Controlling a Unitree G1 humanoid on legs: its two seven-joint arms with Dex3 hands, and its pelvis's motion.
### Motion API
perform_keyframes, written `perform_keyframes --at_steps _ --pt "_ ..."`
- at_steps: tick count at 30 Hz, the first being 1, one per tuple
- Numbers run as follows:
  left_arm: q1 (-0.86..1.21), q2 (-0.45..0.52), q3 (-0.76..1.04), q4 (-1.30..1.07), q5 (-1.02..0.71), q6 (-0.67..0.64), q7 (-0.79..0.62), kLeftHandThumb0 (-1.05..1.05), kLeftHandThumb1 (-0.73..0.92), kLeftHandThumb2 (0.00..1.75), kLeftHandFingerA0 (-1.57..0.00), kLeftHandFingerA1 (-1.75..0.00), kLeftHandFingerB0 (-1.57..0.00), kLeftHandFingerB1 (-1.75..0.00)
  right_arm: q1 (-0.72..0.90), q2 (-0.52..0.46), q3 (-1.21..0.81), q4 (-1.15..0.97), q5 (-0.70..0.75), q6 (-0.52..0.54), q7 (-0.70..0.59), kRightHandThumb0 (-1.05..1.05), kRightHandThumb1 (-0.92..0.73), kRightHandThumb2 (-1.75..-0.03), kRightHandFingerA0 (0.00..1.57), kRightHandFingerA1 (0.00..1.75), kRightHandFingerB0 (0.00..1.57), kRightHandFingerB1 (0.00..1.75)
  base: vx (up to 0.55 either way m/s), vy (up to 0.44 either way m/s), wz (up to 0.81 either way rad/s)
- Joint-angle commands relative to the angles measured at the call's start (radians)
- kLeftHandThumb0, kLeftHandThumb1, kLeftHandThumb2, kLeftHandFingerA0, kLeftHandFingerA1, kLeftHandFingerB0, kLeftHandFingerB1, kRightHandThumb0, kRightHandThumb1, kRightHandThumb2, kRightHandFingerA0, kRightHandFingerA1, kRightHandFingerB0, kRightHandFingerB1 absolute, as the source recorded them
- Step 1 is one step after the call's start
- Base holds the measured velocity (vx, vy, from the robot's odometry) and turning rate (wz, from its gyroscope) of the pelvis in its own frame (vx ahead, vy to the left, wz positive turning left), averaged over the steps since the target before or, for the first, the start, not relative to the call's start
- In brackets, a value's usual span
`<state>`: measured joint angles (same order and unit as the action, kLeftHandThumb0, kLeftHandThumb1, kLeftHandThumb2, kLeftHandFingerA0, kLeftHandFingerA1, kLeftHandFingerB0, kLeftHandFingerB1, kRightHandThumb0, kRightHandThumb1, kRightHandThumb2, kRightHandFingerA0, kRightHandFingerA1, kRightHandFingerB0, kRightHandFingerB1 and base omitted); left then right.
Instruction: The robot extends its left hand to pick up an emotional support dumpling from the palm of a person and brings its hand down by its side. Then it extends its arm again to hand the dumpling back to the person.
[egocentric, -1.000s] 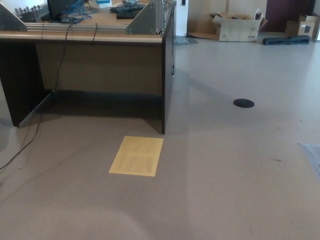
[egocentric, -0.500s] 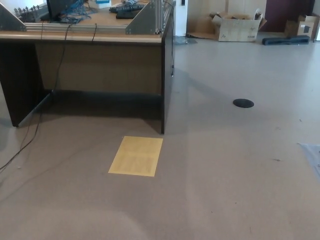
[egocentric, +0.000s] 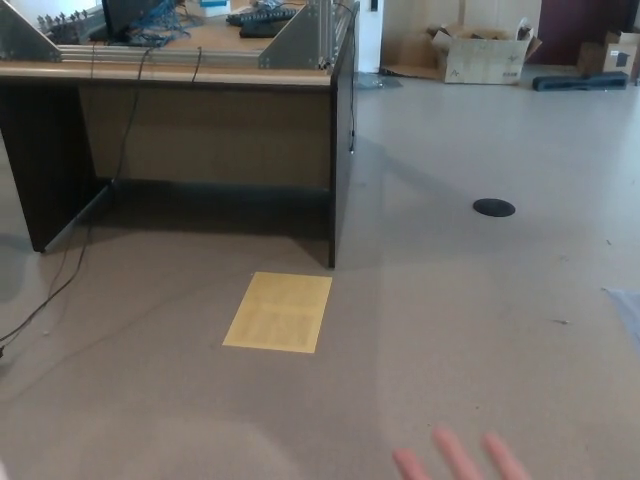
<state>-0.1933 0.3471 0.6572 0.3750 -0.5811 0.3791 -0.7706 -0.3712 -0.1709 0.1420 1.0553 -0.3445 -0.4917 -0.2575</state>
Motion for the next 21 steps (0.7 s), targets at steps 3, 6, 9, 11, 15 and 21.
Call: perform_keyframes --at_steps 3,6,9,11,15,21 --pt "-0.215 0.12 -0.088 -0.299 -0.075 0.132 0.099 -0.07 0.83 0.66 -0.79 -1.38 -0.84 -0.86 -0.013 -0.014 -0.004 -0.003 0.008 0.017 0.004 -0.26 -0.56 -0.57 0.84 0.52 0.76 0.48 0.0 0.0 0.0" --pt "-0.279 0.13 -0.15 -0.377 -0.069 0.167 0.127 -0.11 0.8 0.64 -0.81 -1.44 -0.91 -0.82 -0.009 -0.016 -0.004 -0.003 0.007 0.02 0.004 -0.27 -0.56 -0.58 0.86 0.58 0.75 0.48 0.0 0.0 0.0" --pt "-0.471 0.156 -0.323 -0.497 -0.011 0.205 0.145 -0.16 0.73 0.64 -0.86 -1.42 -0.88 -0.84 -0.011 -0.018 -0.011 -0.001 0.016 0.02 0.009 -0.26 -0.56 -0.57 0.86 0.55 0.75 0.48 0.0 0.0 0.03" --pt "-0.472 0.16 -0.328 -0.5 -0.015 0.21 0.153 -0.16 0.73 0.64 -0.86 -1.42 -0.88 -0.84 -0.011 -0.018 -0.011 -0.002 0.016 0.02 0.009 -0.26 -0.56 -0.57 0.86 0.55 0.75 0.48 0.0 0.0 0.0" --pt "-0.72 0.114 -0.583 -0.502 0.043 0.24 0.1 -0.21 0.67 0.6 -0.93 -1.22 -0.93 -0.71 -0.008 -0.017 -0.011 -0.015 0.017 0.022 0.012 -0.26 -0.56 -0.57 0.84 0.52 0.76 0.48 0.0 0.0 0.0" --pt "-0.892 0.05 -0.769 -0.467 0.005 0.364 0.051 -0.11 0.69 0.62 -0.99 -1.2 -0.95 -0.76 -0.009 -0.021 -0.01 -0.032 0.014 0.023 0.014 -0.27 -0.57 -0.58 0.85 0.53 0.75 0.48 0.0 0.0 0.0"
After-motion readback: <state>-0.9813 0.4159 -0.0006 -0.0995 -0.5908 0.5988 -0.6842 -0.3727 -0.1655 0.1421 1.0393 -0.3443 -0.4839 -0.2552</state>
